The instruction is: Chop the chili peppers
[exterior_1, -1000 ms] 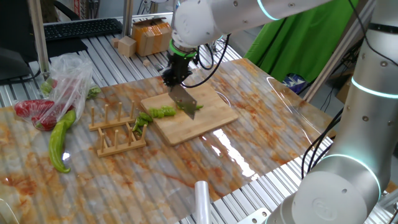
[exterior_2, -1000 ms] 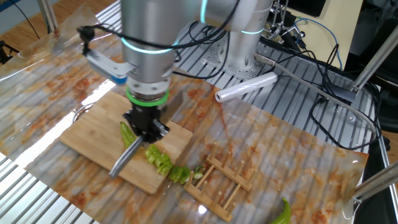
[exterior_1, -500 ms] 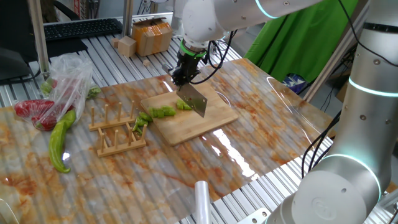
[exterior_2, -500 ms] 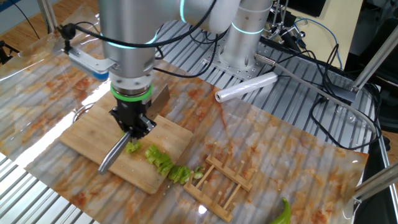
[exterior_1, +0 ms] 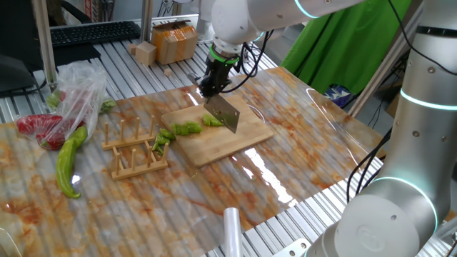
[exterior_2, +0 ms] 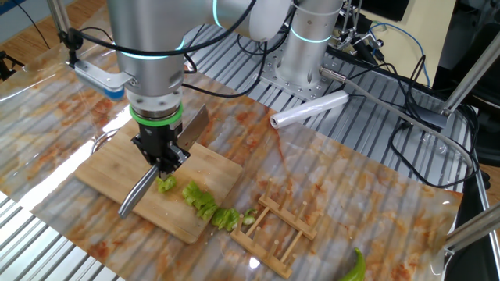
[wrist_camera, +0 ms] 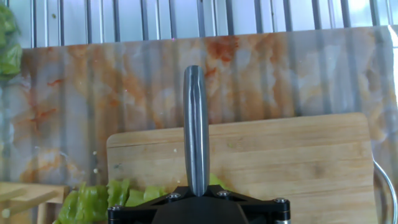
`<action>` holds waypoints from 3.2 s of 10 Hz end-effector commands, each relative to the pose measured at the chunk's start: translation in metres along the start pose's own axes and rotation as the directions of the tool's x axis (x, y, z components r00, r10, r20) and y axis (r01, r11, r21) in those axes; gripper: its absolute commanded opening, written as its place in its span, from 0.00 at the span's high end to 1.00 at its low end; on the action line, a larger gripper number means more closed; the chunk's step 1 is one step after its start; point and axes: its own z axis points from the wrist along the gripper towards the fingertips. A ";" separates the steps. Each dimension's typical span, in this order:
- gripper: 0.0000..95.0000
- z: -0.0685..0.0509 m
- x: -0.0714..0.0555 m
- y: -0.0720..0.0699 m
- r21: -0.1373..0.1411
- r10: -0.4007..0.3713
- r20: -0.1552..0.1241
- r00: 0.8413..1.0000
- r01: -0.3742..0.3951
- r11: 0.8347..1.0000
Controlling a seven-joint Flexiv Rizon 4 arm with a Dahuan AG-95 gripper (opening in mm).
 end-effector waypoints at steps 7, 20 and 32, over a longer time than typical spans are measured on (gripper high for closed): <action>1.00 0.002 0.001 -0.005 -0.002 0.038 0.005 0.999 -0.038 0.999; 1.00 0.002 0.000 -0.037 0.031 0.111 0.041 0.993 -0.112 0.993; 1.00 0.031 0.008 -0.043 0.006 0.110 0.065 0.992 -0.110 0.994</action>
